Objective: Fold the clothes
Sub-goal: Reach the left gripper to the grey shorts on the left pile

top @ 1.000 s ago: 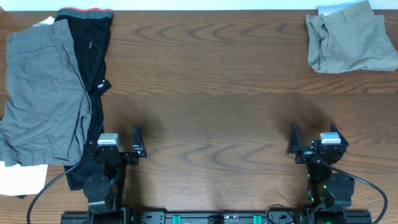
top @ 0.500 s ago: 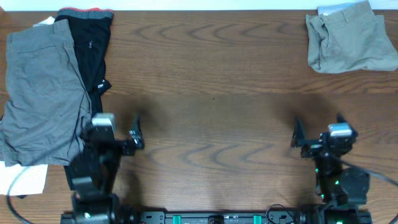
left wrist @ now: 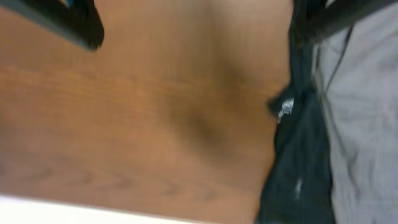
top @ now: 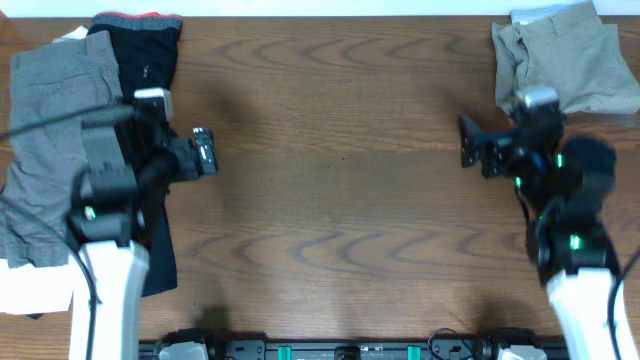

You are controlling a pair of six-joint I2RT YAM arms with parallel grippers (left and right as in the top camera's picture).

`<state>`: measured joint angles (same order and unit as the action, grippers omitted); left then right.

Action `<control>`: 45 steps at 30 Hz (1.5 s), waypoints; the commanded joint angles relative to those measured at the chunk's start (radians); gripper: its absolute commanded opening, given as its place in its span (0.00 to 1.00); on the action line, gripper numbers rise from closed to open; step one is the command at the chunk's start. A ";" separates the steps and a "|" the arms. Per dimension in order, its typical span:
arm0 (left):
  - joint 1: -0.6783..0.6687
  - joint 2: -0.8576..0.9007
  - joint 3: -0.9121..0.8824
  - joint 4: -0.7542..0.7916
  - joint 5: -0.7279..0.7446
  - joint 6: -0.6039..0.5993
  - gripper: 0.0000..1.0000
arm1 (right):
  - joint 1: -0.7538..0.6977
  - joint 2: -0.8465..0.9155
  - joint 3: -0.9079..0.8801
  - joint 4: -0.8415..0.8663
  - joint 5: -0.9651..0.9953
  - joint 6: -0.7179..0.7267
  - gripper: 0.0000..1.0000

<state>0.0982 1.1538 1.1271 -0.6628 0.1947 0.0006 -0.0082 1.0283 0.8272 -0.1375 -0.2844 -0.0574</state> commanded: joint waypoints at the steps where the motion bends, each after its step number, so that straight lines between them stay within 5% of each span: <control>1: 0.006 0.114 0.192 -0.122 -0.077 0.010 0.98 | 0.010 0.152 0.170 -0.089 -0.136 0.011 0.99; 7: 0.007 0.314 0.474 -0.348 -0.016 0.069 0.98 | 0.010 0.430 0.535 -0.477 -0.223 -0.041 0.99; 10: 0.007 0.362 0.507 -0.335 0.075 0.130 0.98 | 0.010 0.538 0.688 -0.651 -0.261 -0.082 0.99; 29: 0.288 0.741 0.507 0.083 -0.002 -0.009 0.95 | 0.023 0.647 0.728 -0.628 -0.250 -0.075 0.98; 45: 0.288 0.975 0.507 0.255 -0.163 -0.048 0.75 | 0.023 0.680 0.727 -0.692 -0.190 -0.070 0.68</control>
<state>0.3882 2.0964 1.6188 -0.4110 0.0628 -0.0353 0.0067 1.7042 1.5364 -0.8356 -0.4770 -0.1215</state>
